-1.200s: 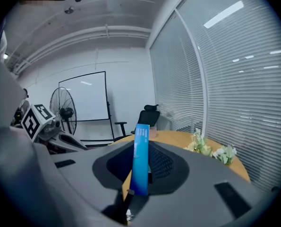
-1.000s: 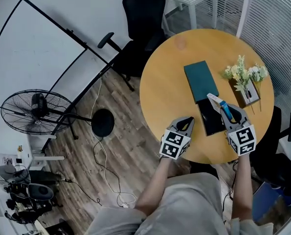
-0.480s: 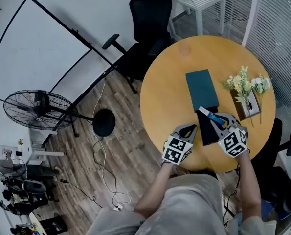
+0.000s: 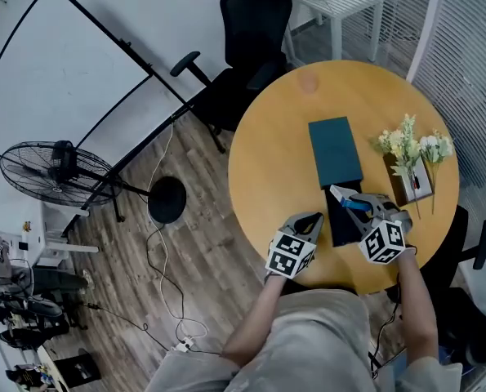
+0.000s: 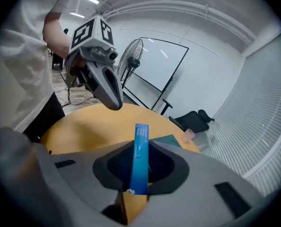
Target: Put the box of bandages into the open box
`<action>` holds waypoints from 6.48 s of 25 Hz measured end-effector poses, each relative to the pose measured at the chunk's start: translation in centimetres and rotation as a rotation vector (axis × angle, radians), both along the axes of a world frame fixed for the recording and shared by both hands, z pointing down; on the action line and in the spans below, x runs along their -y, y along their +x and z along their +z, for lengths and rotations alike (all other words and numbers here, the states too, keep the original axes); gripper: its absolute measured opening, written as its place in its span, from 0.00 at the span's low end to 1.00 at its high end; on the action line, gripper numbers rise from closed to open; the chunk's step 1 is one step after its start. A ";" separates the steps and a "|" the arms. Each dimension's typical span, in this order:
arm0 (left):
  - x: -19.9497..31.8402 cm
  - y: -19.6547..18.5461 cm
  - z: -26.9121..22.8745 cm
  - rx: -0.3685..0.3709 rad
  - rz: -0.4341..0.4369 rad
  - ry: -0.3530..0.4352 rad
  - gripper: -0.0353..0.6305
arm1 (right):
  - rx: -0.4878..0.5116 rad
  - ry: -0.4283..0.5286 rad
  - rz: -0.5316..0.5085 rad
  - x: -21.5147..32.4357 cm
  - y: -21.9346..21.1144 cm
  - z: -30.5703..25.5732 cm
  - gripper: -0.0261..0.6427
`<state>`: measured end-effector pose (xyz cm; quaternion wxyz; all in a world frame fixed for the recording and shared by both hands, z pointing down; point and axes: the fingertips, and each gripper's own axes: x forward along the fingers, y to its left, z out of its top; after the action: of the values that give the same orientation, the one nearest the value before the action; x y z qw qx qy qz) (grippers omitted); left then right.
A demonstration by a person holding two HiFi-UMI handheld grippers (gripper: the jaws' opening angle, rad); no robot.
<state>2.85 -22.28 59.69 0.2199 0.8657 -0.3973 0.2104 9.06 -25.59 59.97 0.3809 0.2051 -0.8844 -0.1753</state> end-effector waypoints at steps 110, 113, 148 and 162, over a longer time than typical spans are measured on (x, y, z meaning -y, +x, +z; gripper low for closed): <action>-3.6 -1.2 2.4 0.031 0.022 -0.010 0.07 | -0.304 -0.002 -0.217 -4.9 0.0 12.7 0.33; -3.7 -0.8 2.5 0.027 0.028 -0.010 0.07 | -0.282 0.003 -0.188 -5.0 0.0 12.1 0.33; -1.2 1.7 4.4 0.011 0.090 -0.048 0.07 | 0.587 -0.418 0.790 -5.3 6.5 5.9 0.33; -1.1 1.6 4.5 0.002 0.078 -0.052 0.07 | 0.591 -0.411 0.782 -5.4 6.3 5.8 0.22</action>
<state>4.41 -21.18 64.19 0.2333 0.8744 -0.3579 0.2299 15.39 -20.24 65.75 0.1848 0.4812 -0.8277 0.2218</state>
